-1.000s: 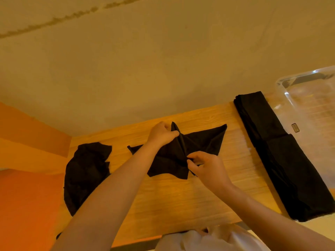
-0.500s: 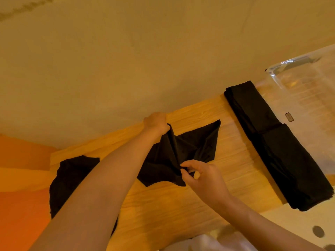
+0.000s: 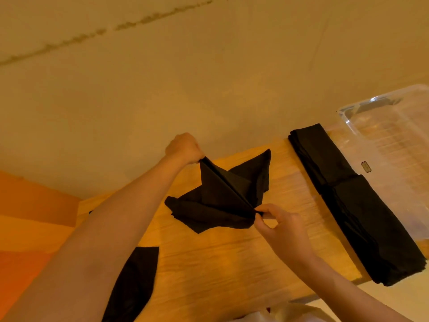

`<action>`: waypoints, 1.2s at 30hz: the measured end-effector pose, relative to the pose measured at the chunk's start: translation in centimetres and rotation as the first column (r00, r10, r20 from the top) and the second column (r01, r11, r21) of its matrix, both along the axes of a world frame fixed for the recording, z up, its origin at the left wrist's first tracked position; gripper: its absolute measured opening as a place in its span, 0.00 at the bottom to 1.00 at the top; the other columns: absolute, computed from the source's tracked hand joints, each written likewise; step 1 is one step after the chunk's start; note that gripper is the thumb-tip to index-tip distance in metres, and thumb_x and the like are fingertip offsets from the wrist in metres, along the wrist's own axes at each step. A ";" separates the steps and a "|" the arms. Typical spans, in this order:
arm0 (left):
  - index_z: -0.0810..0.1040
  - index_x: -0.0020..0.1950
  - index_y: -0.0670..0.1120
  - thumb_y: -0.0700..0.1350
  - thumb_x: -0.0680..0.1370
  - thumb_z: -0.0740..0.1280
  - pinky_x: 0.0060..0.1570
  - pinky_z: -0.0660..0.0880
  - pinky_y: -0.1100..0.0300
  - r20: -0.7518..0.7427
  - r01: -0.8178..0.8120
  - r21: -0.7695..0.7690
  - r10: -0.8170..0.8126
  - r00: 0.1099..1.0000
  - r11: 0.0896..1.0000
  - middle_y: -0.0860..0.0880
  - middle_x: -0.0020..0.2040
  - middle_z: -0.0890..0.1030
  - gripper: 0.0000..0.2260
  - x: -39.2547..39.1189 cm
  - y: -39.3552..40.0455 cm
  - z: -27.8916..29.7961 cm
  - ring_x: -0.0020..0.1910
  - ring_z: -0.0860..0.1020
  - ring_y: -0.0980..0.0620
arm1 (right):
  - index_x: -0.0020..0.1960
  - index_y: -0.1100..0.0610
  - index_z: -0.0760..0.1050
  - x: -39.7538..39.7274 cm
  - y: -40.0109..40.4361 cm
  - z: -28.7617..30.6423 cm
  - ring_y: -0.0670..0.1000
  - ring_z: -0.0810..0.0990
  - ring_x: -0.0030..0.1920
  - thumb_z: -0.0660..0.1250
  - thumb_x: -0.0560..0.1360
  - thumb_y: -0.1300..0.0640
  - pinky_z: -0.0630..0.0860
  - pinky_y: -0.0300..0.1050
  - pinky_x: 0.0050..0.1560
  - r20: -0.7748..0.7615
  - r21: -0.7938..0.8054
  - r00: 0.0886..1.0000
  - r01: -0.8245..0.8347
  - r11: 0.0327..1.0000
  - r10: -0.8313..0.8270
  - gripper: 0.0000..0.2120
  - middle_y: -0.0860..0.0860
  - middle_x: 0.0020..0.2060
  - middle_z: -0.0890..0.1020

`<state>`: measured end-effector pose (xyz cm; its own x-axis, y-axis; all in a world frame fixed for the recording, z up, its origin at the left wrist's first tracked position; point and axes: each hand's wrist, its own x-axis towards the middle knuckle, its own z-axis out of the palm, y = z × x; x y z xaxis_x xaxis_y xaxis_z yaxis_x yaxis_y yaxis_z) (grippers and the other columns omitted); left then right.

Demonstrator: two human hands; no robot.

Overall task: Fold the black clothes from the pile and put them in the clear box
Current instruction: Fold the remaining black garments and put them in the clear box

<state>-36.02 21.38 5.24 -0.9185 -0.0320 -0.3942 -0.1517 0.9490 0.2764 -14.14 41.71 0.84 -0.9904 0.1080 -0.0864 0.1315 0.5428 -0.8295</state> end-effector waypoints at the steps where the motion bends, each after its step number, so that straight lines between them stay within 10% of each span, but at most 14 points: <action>1: 0.84 0.41 0.46 0.44 0.70 0.70 0.38 0.79 0.56 -0.026 0.008 -0.013 -0.008 1.000 1.000 0.49 0.41 0.84 0.04 0.3 -0.3 0.9 0.40 0.82 0.49 | 0.56 0.53 0.80 -0.4 0.3 0.4 0.41 0.82 0.41 0.70 0.75 0.56 0.81 0.43 0.41 -0.014 -0.001 1.000 0.003 1.000 -0.003 0.11 0.43 0.45 0.83; 9: 0.81 0.44 0.53 0.43 0.75 0.66 0.37 0.78 0.57 -0.304 -0.023 0.124 0.060 0.951 0.992 0.52 0.38 0.82 0.06 4.2 -2.4 10.0 0.37 0.81 0.51 | 0.56 0.56 0.81 -5.6 3.5 6.7 0.44 0.78 0.27 0.69 0.75 0.58 0.76 0.38 0.29 -0.278 0.068 0.960 0.031 0.997 -0.011 0.10 0.48 0.44 0.84; 19: 0.81 0.44 0.45 0.39 0.76 0.65 0.45 0.75 0.62 -0.337 -0.154 0.622 0.439 0.833 0.768 0.49 0.32 0.84 0.05 10.4 -3.5 20.5 0.34 0.84 0.51 | 0.53 0.53 0.81 -12.1 5.4 18.2 0.36 0.79 0.42 0.69 0.76 0.59 0.70 0.20 0.45 -0.464 0.027 0.879 -0.112 0.993 0.112 0.07 0.43 0.42 0.81; 29: 0.82 0.46 0.43 0.48 0.70 0.75 0.37 0.69 0.61 -0.262 -0.149 0.466 0.297 0.918 0.872 0.48 0.34 0.84 0.10 13.4 -4.4 24.1 0.34 0.83 0.54 | 0.47 0.51 0.82 -15.3 6.9 24.2 0.37 0.76 0.27 0.69 0.75 0.59 0.68 0.27 0.26 -0.321 0.104 0.897 -0.287 0.952 0.305 0.04 0.46 0.38 0.83; 36: 0.83 0.42 0.43 0.49 0.69 0.77 0.40 0.70 0.60 -0.253 -0.194 0.394 0.309 0.917 0.898 0.49 0.30 0.78 0.10 10.4 -4.7 21.9 0.30 0.75 0.54 | 0.45 0.56 0.83 -18.4 6.3 23.0 0.43 0.80 0.38 0.68 0.74 0.62 0.74 0.37 0.39 -0.144 0.163 0.908 -0.371 0.914 0.394 0.05 0.50 0.39 0.85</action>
<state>-25.63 16.69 27.18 -0.9733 -0.1901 -0.1284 -0.2270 0.7196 0.6563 -32.56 48.00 23.87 -0.9559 -0.2838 0.0760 -0.2448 0.6261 -0.7403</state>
